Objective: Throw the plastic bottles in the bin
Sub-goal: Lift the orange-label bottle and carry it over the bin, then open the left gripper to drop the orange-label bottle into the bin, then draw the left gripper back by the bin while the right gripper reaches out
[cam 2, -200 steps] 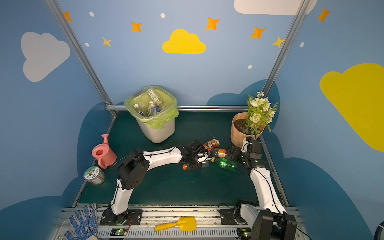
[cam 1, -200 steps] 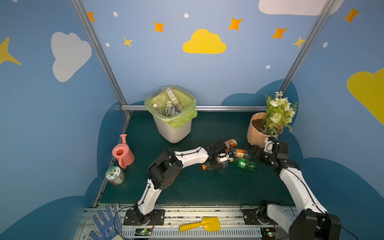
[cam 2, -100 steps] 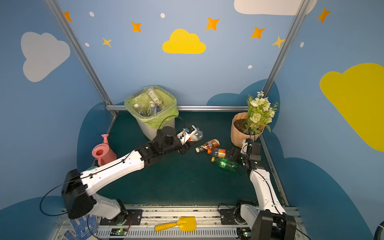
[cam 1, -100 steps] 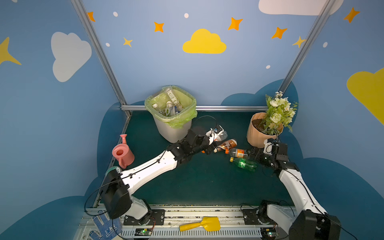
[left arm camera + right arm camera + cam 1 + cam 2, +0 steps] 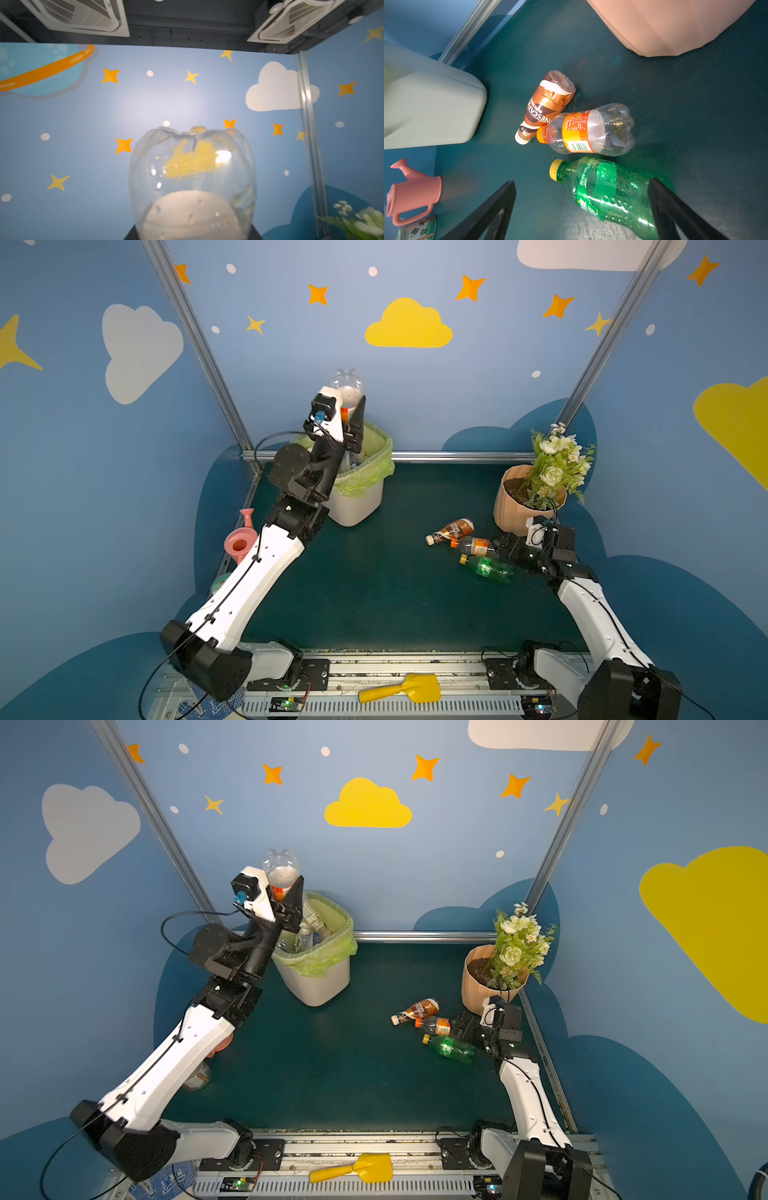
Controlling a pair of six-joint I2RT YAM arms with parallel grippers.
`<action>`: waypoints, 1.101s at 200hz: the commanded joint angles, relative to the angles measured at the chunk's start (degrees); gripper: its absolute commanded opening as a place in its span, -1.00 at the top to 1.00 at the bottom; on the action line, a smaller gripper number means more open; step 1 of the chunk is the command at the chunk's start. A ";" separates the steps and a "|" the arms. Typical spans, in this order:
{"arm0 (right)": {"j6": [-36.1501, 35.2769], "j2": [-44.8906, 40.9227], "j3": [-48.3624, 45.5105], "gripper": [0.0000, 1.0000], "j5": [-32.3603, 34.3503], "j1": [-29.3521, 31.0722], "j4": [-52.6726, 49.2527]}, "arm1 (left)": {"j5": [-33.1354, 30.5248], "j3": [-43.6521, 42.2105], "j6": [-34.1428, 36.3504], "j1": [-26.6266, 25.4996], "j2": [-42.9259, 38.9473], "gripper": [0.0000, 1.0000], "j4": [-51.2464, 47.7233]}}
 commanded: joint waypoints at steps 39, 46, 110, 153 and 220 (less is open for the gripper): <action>-0.62 -4.70 -0.32 -0.94 1.95 -0.15 -2.25 | 3.70 12.93 -17.19 6.58 19.15 -0.75 -19.04; -0.80 -4.90 -0.25 -0.94 2.17 -0.12 -2.48 | 3.86 13.14 -17.20 6.46 19.03 -0.90 -19.19; 0.01 -2.21 0.10 -0.94 0.54 -0.12 -0.51 | 5.18 11.75 -13.38 4.05 6.30 -1.00 -18.60; -1.12 0.32 2.73 -0.94 -1.02 -0.02 -0.49 | 4.26 -4.16 -10.29 -1.30 -6.20 -1.00 -13.24; 0.42 3.57 4.26 -0.94 -0.38 1.82 -0.30 | -2.91 -23.41 -6.74 -13.14 -16.92 -1.00 -14.81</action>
